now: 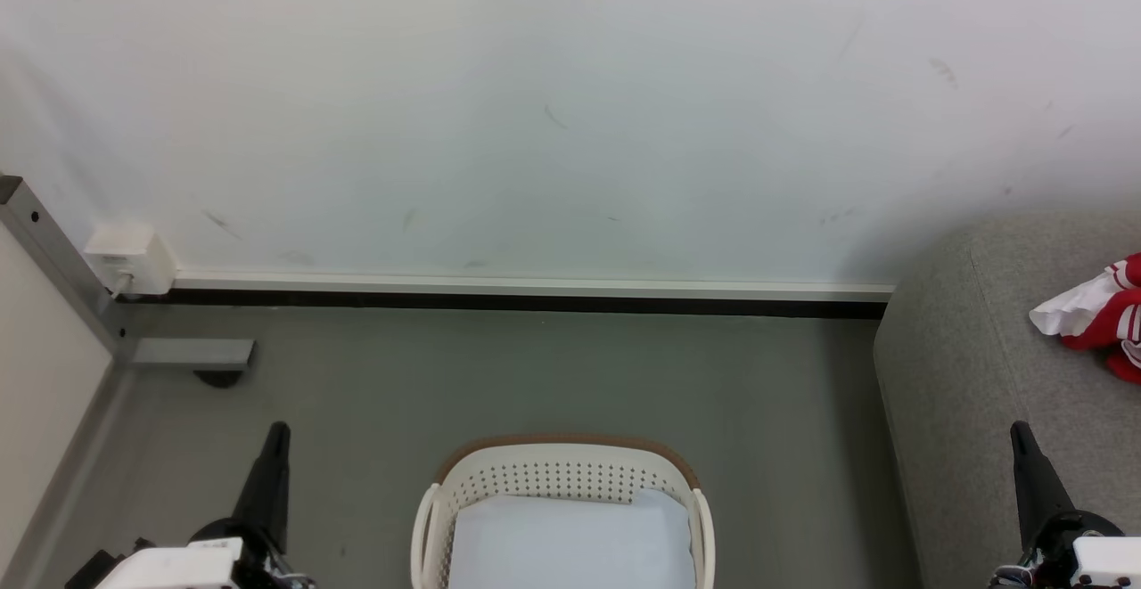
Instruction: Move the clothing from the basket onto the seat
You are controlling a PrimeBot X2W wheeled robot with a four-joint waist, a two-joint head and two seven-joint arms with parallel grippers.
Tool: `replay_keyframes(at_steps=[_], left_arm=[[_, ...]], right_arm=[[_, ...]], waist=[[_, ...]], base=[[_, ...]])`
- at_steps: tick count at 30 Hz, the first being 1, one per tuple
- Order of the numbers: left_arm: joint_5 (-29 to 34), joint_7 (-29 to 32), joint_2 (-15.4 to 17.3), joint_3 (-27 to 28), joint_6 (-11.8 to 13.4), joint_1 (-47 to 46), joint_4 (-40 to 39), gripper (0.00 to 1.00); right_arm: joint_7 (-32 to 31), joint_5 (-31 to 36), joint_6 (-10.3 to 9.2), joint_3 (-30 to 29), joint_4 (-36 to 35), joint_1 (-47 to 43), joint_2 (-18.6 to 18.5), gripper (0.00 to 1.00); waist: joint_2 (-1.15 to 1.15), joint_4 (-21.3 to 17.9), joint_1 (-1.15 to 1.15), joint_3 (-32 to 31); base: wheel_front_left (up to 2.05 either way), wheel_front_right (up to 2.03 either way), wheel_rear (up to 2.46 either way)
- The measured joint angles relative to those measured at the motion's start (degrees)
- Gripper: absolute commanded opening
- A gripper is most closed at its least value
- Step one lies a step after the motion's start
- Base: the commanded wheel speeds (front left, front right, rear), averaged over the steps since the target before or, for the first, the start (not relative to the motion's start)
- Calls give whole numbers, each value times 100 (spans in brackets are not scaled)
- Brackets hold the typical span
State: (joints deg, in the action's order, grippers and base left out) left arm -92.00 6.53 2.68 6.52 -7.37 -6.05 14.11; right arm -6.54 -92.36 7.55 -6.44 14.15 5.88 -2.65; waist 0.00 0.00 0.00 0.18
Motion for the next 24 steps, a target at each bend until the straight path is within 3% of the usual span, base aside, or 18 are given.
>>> replay_keyframes(at_steps=[24], left_arm=[[0,0,0,0,-1,0,0,0]], right_arm=[[0,0,0,0,0,1,0,0]], waist=[[0,0,0,0]], base=[[0,0,0]])
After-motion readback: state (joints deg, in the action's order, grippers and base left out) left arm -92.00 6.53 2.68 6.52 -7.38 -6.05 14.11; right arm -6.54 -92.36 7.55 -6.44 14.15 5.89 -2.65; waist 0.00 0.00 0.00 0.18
